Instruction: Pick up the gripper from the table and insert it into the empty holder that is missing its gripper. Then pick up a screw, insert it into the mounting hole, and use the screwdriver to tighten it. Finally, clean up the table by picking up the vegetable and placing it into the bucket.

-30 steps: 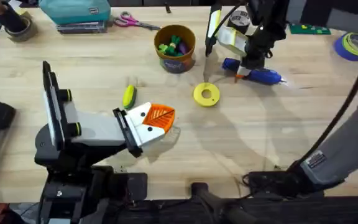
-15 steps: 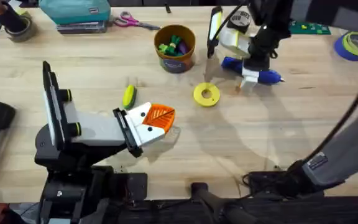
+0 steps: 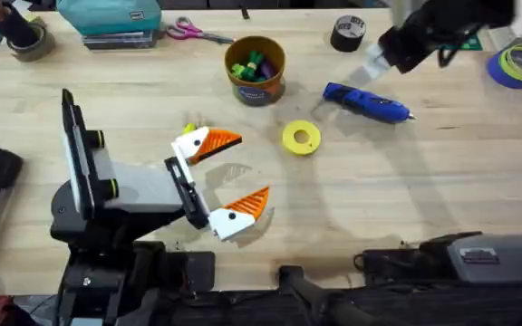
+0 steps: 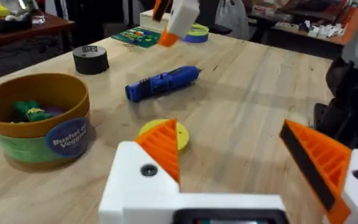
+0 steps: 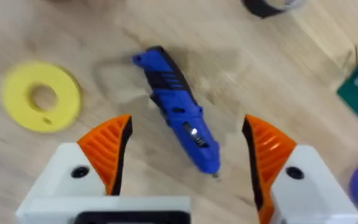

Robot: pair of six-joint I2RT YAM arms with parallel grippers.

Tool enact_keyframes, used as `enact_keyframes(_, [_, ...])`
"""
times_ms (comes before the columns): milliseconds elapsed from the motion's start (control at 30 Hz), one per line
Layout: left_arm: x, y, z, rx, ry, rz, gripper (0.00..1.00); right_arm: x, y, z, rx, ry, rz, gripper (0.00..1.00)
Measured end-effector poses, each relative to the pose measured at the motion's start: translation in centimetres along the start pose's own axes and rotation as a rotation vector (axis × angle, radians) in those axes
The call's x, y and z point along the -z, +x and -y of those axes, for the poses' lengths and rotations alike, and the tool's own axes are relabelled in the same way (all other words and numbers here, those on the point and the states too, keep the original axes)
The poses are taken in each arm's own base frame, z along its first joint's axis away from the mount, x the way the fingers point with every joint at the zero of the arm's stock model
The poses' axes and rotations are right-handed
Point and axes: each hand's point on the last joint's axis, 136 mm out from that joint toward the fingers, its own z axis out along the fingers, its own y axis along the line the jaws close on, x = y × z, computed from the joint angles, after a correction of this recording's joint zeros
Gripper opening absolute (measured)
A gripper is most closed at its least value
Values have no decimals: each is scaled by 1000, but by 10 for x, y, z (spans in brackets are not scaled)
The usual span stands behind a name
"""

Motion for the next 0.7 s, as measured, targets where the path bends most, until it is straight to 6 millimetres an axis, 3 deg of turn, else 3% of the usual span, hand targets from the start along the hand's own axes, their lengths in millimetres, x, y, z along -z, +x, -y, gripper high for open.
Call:
enact_keyframes(267, [0, -3, -3, -11, -15, 12, 986, 69, -3, -5, -335, 4, 163, 995])
enact_keyframes(500, [4, -26, -28, 22, -169, 81, 986, 141, 13, -12, -466, 19, 331, 995])
enact_keyframes(700, [22, -81, -49, -41, -375, 165, 986, 184, 40, -25, -506, 24, 425, 995])
